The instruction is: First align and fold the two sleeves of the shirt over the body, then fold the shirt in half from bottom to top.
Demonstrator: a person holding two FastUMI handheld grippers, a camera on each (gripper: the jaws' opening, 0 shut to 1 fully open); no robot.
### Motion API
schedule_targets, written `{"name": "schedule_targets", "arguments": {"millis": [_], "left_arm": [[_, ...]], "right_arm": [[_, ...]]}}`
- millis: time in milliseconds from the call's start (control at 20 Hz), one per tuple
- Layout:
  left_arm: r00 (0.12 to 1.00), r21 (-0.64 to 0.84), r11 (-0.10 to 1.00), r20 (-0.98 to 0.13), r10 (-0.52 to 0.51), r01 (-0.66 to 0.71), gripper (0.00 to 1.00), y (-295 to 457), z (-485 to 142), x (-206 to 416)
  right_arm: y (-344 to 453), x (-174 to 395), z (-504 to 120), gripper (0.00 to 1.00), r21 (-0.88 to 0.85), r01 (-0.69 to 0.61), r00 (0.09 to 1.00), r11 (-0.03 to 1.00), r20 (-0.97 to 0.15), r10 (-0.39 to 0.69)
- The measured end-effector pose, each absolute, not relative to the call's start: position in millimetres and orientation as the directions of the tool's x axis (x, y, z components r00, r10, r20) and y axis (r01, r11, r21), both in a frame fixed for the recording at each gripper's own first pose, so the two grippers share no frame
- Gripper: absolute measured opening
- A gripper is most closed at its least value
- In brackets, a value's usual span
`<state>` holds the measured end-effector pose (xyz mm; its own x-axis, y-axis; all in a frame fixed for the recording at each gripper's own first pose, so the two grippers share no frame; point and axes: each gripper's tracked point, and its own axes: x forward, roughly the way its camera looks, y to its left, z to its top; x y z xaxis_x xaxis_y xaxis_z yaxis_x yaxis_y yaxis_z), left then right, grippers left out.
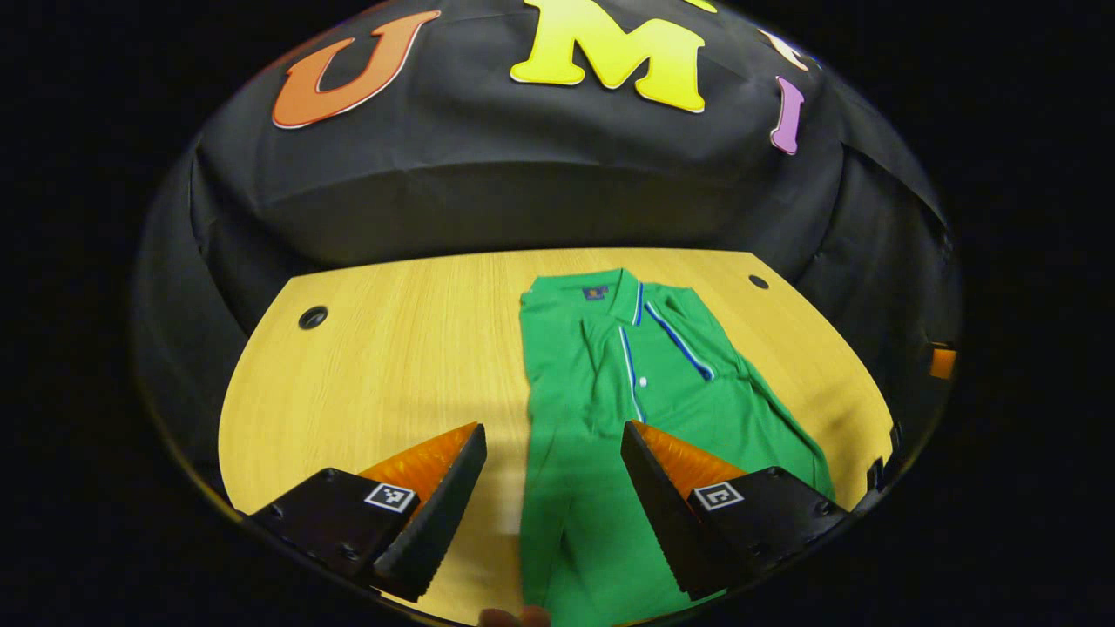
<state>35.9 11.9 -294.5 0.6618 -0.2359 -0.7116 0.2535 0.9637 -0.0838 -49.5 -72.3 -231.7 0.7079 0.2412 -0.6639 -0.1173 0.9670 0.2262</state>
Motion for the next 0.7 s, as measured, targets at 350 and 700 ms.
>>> {"name": "schedule_targets", "arguments": {"millis": [350, 700], "left_arm": [[0.49, -0.129, 0.943, -0.828, -0.272, 0.307, 1.0, 58, -318, -134], [0.341, -0.172, 0.898, -0.883, -0.323, 0.406, 1.0, 43, -345, -203]], "right_arm": [[-76, -119, -305, 0.98, 0.1, -0.25, 0.538, 0.963, -0.813, 0.224], [-85, -189, -376, 0.99, -0.025, -0.389, 0.369, 0.921, -0.92, 0.131]]}}
